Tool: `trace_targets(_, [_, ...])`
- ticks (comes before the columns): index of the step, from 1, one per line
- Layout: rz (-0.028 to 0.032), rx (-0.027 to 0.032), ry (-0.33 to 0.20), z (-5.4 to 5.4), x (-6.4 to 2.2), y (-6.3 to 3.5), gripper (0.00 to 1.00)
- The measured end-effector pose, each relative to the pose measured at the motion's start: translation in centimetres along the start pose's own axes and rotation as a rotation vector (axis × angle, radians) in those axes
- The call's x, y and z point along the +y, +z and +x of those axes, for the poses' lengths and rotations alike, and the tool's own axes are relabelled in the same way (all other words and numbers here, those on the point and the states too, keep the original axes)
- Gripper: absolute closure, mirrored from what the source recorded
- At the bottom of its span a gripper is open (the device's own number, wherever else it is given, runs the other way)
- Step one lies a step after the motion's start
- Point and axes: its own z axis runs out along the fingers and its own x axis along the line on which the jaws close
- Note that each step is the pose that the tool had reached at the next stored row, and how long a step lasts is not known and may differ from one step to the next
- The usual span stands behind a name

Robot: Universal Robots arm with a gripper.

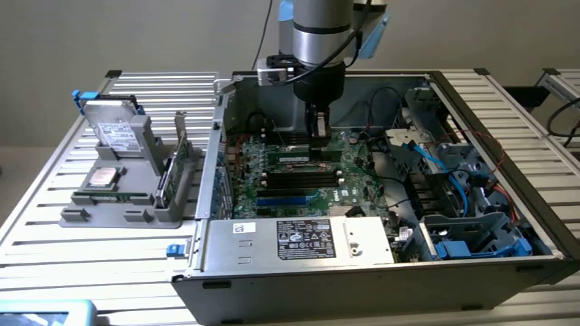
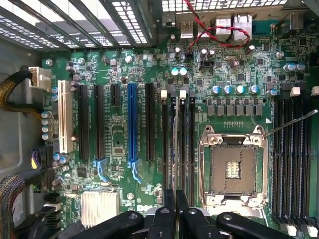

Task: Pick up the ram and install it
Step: 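Insert the ram into the slot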

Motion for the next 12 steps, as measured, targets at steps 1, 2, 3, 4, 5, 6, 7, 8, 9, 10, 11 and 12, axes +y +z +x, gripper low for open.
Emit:
trace_targets(1, [0.0002, -0.0001, -0.003, 0.0, 0.0, 0.0, 0.87])
trace_targets(2, [0.0003, -0.0002, -0.003, 0.0, 0.0, 0.01, 0.87])
trace_targets(3, [0.0005, -0.0004, -0.003, -0.01, 0.0, 0.02, 0.87])
trace_targets(4, [0.0005, -0.0001, -0.003, -0.01, 0.0, 0.02, 0.87])
trace_targets(5, [0.0007, 0.0019, -0.003, -0.02, 0.0, 0.04, 0.87])
trace_targets(6, [0.0007, 0.006, -0.003, -0.01, 0.0, 0.05, 0.87])
trace_targets(7, [0.0005, 0.0107, -0.003, -0.01, 0.01, 0.07, 0.87])
trace_targets(8, [0.0007, 0.0137, -0.003, -0.01, 0.0, 0.1, 0.87])
trace_targets(9, [0.0006, 0.0151, -0.003, -0.01, 0.0, 0.12, 0.87])
trace_targets(10, [0.0006, 0.0152, -0.003, -0.01, 0.0, 0.11, 0.87])
trace_targets(11, [0.0006, 0.0152, -0.003, -0.01, 0.0, 0.11, 0.87])
trace_targets(12, [0.0007, 0.0152, -0.003, -0.01, 0.0, 0.12, 0.87])
